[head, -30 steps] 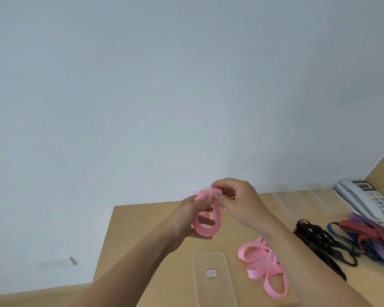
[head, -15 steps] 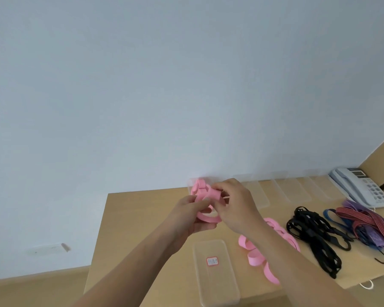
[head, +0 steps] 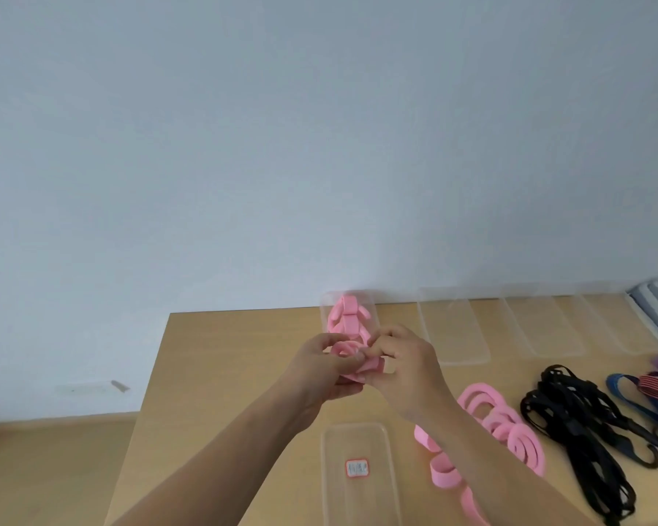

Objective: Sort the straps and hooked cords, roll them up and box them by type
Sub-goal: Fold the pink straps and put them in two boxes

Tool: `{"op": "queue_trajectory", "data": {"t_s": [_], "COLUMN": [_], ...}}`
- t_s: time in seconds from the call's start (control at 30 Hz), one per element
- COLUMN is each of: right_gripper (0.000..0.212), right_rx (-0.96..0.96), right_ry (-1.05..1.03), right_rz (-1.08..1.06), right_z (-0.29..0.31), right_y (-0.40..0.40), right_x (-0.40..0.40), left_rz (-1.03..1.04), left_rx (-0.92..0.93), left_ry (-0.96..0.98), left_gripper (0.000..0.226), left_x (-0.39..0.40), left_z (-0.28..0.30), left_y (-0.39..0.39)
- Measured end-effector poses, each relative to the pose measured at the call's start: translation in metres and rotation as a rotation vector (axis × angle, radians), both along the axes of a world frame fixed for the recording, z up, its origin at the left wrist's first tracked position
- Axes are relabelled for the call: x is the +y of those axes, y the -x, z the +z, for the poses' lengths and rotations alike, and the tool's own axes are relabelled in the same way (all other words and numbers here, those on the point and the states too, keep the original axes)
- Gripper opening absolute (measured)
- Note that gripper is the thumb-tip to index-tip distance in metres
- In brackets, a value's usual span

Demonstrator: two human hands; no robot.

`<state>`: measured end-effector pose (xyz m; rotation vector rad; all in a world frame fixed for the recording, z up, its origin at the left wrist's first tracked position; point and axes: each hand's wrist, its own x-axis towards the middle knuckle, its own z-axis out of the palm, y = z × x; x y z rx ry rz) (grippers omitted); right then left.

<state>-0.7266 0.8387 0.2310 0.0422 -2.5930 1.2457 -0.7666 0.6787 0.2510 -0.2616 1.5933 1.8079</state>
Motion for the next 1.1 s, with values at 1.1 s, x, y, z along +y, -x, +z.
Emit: {"op": "queue_trajectory", "data": {"t_s": [1.1], "right_gripper": [0.026], "right_rx": [-0.151], "right_ry": [-0.547], "right_rz": [0.203], "right_z": [-0.082], "right_y": [0.073], "right_x": [0.026], "left_rz": [-0.006], "left_rx": [0.439], "left_ry": [0.835], "left_gripper": [0.024], "left_x": [0.019], "left_z": [-0.079], "left_y": [0.046]}}
